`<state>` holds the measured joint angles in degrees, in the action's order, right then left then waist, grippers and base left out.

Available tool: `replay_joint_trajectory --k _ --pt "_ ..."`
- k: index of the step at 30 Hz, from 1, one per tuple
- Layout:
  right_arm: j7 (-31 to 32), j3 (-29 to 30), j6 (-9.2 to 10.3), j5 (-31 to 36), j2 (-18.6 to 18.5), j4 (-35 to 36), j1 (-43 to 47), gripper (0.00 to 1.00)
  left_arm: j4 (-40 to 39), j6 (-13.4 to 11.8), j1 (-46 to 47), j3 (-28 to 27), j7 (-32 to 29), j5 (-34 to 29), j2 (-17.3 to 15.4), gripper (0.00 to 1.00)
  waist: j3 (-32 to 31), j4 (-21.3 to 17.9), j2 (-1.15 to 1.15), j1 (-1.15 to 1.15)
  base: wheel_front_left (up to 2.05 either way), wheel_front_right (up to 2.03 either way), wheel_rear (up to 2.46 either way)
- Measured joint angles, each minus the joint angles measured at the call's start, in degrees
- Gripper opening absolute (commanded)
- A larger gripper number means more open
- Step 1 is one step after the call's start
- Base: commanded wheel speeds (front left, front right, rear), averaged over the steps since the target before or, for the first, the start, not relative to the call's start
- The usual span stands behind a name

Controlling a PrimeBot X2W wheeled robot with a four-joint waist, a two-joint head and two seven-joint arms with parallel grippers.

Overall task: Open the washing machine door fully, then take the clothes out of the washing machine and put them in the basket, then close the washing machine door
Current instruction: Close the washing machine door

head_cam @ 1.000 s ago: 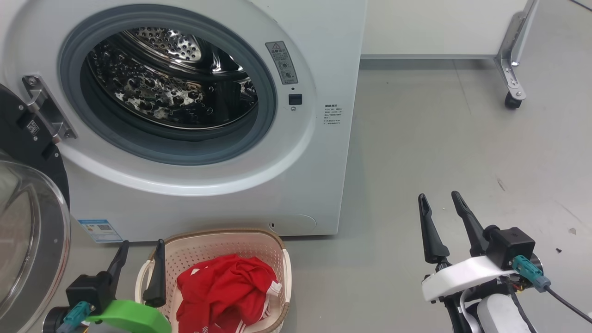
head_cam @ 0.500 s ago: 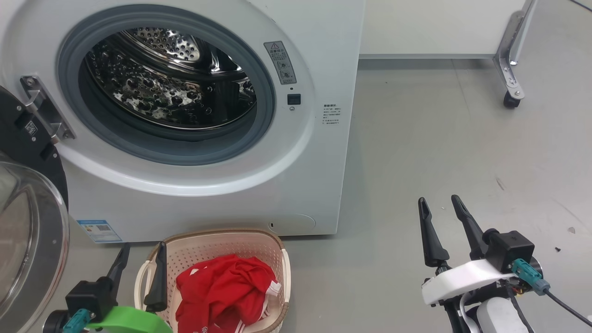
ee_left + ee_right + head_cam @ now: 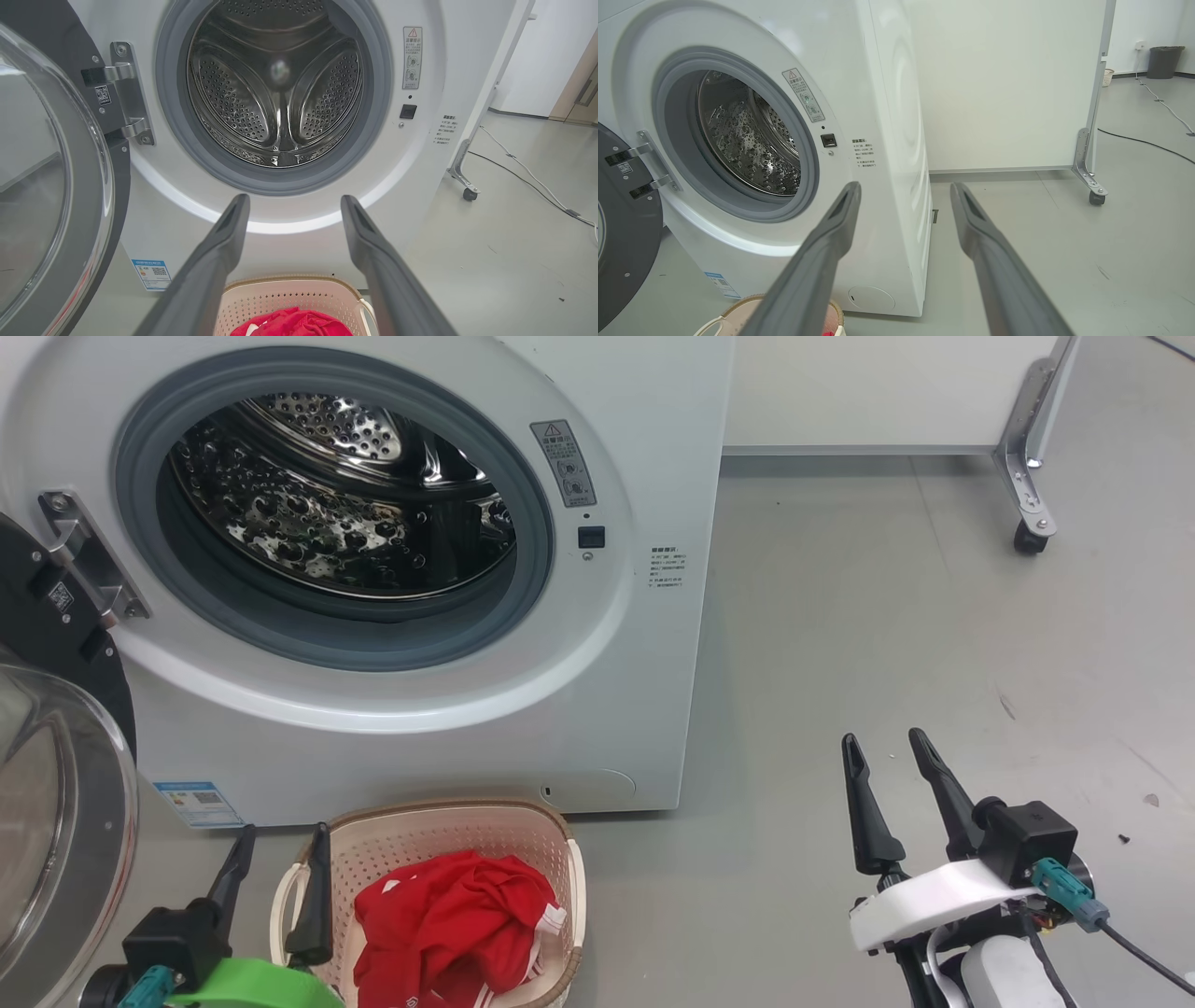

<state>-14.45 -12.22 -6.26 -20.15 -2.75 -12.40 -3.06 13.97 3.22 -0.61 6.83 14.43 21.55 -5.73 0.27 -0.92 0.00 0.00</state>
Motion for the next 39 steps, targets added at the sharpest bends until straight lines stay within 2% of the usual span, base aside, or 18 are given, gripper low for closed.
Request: replay_joint_trajectory --k 39 --pt "0.0 -0.9 -0.19 0.0 0.0 0.0 0.0 1.00 -2.8 -0.4 -2.0 -0.5 0.0 -1.6 0.0 1.00 0.3 -0.3 0.00 0.00 0.00 0.00 0.00"
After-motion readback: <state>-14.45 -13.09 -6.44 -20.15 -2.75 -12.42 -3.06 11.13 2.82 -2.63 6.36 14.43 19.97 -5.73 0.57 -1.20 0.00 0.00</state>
